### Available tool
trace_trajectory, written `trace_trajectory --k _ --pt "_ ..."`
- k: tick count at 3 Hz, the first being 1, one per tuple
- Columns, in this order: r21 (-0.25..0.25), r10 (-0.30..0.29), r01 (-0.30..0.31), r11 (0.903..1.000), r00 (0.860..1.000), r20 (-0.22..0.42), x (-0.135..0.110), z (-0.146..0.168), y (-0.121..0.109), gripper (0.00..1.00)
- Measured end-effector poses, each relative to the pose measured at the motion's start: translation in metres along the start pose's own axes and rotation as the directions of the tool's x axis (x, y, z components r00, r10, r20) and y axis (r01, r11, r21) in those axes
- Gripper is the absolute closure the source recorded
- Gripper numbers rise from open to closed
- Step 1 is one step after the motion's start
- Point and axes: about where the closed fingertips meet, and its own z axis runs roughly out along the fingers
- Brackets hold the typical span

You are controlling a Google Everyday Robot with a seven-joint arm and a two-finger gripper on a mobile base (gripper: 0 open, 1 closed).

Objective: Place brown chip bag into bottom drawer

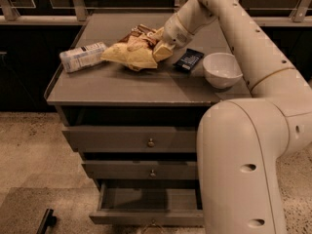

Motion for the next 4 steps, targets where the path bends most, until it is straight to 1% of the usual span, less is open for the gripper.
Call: trace_trajectory --k 1,2,3,4 --pt "-0.031 0.089 -0.092 0.9952 0.991 -0.102 -0.013 -0.054 0.038 1.00" --pt "0.045 0.150 -0.145 0.9884 0.978 -0.147 -0.060 -0.104 0.055 1.00" --pt "0.091 0.213 -0.202 0.9752 0.968 -0.132 -0.089 -0.153 0.092 1.00" --pt "0.155 0.215 -0.206 0.9662 0.976 -0.039 -0.109 -0.206 0.145 1.00"
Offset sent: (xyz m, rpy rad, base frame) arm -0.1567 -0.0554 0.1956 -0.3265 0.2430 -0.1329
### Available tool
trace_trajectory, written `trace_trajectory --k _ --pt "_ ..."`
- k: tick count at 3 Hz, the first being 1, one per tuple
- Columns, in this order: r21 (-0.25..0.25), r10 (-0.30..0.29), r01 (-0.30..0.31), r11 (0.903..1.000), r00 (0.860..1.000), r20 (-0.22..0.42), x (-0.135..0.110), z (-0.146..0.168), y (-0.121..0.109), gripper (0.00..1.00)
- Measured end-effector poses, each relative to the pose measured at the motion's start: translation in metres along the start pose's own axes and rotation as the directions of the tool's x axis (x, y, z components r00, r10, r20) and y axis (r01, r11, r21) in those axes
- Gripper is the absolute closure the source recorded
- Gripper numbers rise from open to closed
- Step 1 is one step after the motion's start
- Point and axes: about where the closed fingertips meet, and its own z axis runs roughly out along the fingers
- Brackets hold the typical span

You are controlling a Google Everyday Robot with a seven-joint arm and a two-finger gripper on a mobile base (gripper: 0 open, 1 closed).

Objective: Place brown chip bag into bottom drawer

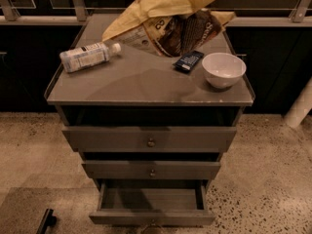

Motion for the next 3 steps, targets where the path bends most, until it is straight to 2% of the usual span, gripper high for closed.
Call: trace_trajectory --k 1,2,3 --pt "0.081 0.017 -0.019 0.9965 0.999 0.034 0.006 -0.032 0.016 1.00" --pt "0.081 0.017 -0.019 0.9965 0.999 0.034 0.006 -0.032 0.016 1.00" --pt "0.078 0.030 -0.035 0.9964 0.998 0.064 0.016 -0.028 0.025 1.00"
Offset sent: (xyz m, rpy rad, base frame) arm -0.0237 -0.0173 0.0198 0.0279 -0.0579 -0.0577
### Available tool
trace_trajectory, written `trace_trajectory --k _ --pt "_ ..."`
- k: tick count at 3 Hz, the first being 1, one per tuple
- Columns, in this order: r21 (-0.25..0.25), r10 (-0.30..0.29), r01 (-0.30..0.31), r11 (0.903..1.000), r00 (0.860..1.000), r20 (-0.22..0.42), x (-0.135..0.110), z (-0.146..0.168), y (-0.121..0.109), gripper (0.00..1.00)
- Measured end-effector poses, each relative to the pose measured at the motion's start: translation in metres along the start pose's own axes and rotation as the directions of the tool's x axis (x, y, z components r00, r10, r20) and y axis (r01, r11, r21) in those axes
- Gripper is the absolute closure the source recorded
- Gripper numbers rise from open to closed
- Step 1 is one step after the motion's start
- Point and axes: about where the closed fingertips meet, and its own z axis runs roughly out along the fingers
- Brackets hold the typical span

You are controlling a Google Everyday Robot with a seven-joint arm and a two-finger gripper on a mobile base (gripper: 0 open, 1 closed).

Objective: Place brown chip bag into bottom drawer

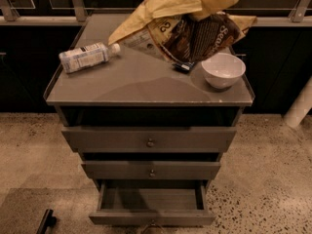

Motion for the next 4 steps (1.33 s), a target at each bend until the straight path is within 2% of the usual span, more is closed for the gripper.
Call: trace_trajectory --k 1,2,3,4 --pt "0.036 -0.081 0.077 0.9964 0.983 0.163 -0.022 -0.019 0.053 1.00" --pt "0.128 -0.160 0.127 0.9837 0.941 0.299 -0.042 -0.032 0.098 1.00" --pt "0.197 -0.115 0.042 0.9795 0.919 0.377 -0.002 -0.026 0.102 1.00" --pt "0.209 -0.080 -0.005 0.9780 0.916 0.394 0.030 -0.028 0.111 1.00"
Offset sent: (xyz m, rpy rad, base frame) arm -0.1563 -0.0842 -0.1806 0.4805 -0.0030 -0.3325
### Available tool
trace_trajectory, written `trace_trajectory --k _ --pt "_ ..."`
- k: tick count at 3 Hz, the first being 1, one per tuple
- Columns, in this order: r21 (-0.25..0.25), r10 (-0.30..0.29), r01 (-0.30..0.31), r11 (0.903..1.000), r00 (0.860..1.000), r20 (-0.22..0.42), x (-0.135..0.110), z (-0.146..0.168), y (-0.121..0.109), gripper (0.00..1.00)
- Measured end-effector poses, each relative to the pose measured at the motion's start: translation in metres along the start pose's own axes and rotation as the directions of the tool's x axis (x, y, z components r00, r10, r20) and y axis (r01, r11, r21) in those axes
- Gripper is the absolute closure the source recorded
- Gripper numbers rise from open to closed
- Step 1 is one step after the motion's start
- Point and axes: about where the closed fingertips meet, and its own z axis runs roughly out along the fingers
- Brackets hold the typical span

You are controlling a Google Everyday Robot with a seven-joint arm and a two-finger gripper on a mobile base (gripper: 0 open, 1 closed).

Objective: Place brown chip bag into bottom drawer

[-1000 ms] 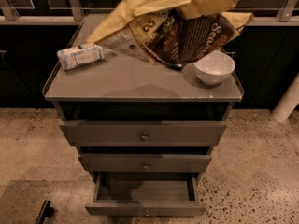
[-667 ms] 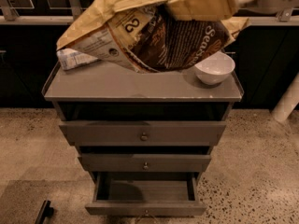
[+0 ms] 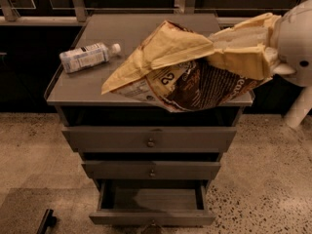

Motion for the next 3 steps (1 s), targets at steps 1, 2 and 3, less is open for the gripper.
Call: trace_trajectory --k 1,2,3 --pt "0.000 0.000 0.000 1.0000 1.000 0.000 0.000 0.000 0.000 1.00" --pt "0.031 0.064 -0.065 0.9974 0.998 0.019 0.036 -0.005 0.008 1.00" --pt "0.142 0.176 -0.185 0.9724 0.982 0.069 0.109 -0.019 0.018 1.00"
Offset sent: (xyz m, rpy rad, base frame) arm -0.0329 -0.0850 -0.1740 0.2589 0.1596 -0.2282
